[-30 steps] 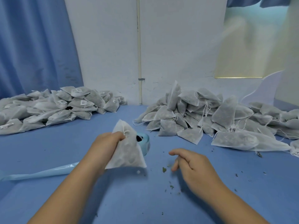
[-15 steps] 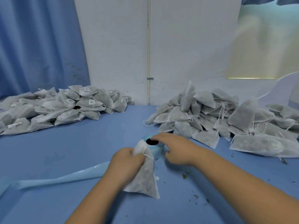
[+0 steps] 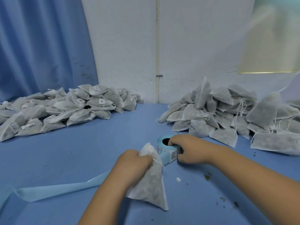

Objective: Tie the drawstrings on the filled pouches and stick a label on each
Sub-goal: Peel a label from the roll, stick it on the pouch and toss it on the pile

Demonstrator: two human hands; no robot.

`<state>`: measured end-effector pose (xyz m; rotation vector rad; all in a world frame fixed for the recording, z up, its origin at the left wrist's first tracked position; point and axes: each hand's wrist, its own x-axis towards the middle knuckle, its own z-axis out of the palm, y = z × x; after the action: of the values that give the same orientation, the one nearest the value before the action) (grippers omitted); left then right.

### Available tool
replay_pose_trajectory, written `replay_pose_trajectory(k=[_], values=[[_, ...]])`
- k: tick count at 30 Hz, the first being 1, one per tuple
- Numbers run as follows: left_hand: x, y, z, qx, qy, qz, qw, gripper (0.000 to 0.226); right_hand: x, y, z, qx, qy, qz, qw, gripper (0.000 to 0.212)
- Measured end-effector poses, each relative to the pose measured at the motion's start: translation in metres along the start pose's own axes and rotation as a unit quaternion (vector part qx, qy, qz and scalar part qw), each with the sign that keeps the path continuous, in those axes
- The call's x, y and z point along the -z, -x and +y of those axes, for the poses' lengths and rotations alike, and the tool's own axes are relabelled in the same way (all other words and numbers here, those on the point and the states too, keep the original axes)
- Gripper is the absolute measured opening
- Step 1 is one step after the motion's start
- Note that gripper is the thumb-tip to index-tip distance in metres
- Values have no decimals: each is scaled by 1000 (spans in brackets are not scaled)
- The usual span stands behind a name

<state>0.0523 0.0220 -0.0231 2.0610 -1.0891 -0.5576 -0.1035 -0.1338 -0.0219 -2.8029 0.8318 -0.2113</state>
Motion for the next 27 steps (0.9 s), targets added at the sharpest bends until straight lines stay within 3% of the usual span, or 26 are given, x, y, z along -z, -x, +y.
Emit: replay_pose_trajectory(k=[4,7,14,17,20,27], values=[[2,-1,0,14,26,-21,999,26,-15,19,-6,-19,-53,82,995,40],[4,0,2,25,56,-33,998,28,-25,34,-17,-58,-60,174,981,36],[6,4,5,54,158,-92,982,35,-43,39,-32,-130,20,178,975,43],[7,4,3,62,184,-105,975,24,-45,35,-35,-130,63,187,972,35],[7,4,5,69,188,-102,974,14,-44,36,-35,-129,74,193,970,30],[7,-1,7,84,155,-77,981,13,-45,40,-33,-113,47,210,970,16]])
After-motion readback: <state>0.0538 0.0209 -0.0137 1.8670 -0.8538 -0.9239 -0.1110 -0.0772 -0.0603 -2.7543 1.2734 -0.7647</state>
